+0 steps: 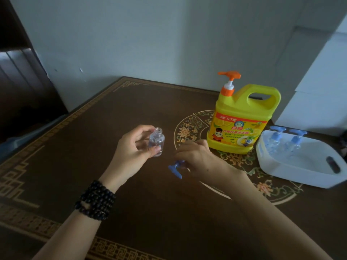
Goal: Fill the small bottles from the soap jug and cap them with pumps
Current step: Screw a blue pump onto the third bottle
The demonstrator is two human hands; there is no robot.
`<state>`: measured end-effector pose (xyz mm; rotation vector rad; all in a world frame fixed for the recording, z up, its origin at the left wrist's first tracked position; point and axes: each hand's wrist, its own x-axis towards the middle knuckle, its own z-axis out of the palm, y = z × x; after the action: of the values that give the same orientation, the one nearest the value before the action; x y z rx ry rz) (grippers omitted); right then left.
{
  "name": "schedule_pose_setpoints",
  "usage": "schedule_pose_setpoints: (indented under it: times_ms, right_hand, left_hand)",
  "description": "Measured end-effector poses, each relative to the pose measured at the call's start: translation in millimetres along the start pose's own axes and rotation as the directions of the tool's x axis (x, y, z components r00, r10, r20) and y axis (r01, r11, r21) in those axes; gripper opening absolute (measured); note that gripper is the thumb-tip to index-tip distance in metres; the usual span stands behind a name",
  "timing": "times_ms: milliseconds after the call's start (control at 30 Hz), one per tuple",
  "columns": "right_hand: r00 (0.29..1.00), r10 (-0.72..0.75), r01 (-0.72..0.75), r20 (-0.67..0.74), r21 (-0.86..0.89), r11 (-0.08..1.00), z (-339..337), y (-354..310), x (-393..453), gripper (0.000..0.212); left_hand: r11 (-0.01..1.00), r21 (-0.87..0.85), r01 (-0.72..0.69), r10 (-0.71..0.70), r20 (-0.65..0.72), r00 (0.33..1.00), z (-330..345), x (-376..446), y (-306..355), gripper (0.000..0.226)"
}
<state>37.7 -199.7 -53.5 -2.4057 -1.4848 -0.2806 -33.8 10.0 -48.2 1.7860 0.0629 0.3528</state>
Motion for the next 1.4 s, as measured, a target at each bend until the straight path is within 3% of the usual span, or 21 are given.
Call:
schedule_pose_setpoints:
  times_ms: [100,200,333,433,700,833,1067,1400]
  right_hand:
    - [0.967,0.137,-0.110,-0.215,0.133,0.985,-26,18,-3,0.030]
    - [0.829,0.355,-0.200,-0.432,0.365,0.909,-55,21,-8,0.029]
    - [0.692,0.603,-0.007,-0.397,0.831,0.556,-72,13,-13,0.025]
    - [0.644,0.662,0.065,-0.384,0.889,0.453,-78,12,-15,0.022]
    - [0.555,0.681,0.144,-0.478,0.861,0.488,-95,15,-28,0.021]
    - [0.568,0.672,0.127,-0.474,0.858,0.498,-100,16,-32,0.022]
    - [0.687,0.629,-0.078,-0.364,0.823,0.562,-88,23,-38,0.022]
    - [0.725,0.602,-0.224,-0.333,0.713,0.664,-77,30,-43,0.023]
  left_hand:
    - [1.000,-0.005,-0.009,0.009,0.019,1.000,10,5,6,0.047]
    - [0.999,-0.030,-0.016,0.018,0.066,0.998,27,8,15,0.045]
    - [0.997,-0.055,-0.057,0.064,0.130,0.989,53,12,27,0.045]
    - [0.994,-0.072,-0.079,0.090,0.179,0.980,70,15,34,0.043]
    - [0.991,-0.065,-0.116,0.128,0.225,0.966,89,20,42,0.041]
    - [0.990,-0.078,-0.118,0.133,0.225,0.965,95,21,43,0.042]
    - [0.988,-0.058,-0.140,0.150,0.254,0.955,103,22,48,0.040]
    - [0.992,-0.066,-0.107,0.117,0.181,0.977,107,19,52,0.041]
